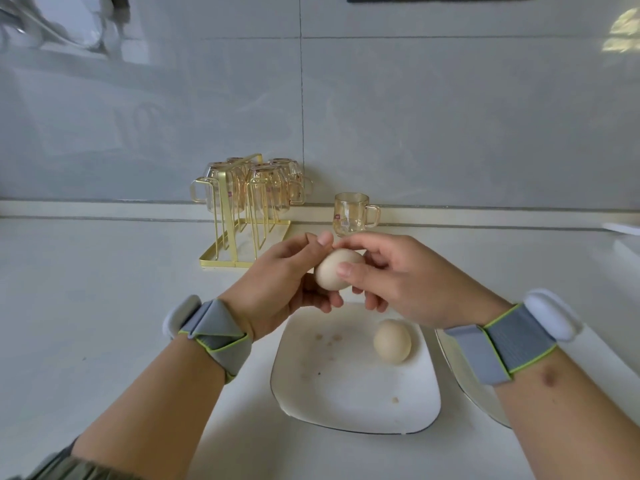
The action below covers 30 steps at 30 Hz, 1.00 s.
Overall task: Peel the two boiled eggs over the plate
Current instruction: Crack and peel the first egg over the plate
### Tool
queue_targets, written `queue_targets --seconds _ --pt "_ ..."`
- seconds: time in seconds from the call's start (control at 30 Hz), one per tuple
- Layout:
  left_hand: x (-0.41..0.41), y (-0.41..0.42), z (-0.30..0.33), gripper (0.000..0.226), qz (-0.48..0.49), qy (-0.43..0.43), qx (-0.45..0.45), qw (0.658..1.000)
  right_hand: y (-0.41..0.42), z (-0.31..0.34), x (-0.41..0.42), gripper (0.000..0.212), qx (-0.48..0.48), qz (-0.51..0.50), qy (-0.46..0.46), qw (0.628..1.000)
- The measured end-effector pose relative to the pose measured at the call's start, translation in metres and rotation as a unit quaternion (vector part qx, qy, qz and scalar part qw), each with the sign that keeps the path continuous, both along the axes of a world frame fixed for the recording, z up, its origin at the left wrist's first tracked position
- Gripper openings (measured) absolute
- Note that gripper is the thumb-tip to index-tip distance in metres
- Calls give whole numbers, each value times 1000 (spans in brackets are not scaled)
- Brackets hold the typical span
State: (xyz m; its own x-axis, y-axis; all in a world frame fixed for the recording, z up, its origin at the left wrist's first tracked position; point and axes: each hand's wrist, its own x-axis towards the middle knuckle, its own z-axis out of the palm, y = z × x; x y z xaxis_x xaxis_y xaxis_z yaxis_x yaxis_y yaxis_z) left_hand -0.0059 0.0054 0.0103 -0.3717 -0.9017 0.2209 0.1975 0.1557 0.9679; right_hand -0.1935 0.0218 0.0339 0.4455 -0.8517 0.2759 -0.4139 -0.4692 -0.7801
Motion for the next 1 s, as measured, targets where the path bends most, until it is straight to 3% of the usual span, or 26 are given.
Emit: queue_targets --seconds 0.13,0.3,0.57,0.77,1.0 --pt "-2 3 0 36 -4 -43 -16 999 1 -4 2 31 70 8 -24 997" --pt "-2 5 1 31 -18 -34 -10 999 -1 -10 5 30 23 -22 3 999" --pt "-2 4 -2 28 -12 -25 -11 1000 2 -12 7 30 26 -6 22 999" --pt "-2 4 -3 25 -12 -34 -21 999 5 -11 9 8 19 6 25 999" --pt "1 5 0 18 -11 -5 -15 1000 5 -7 8 27 63 8 -48 997"
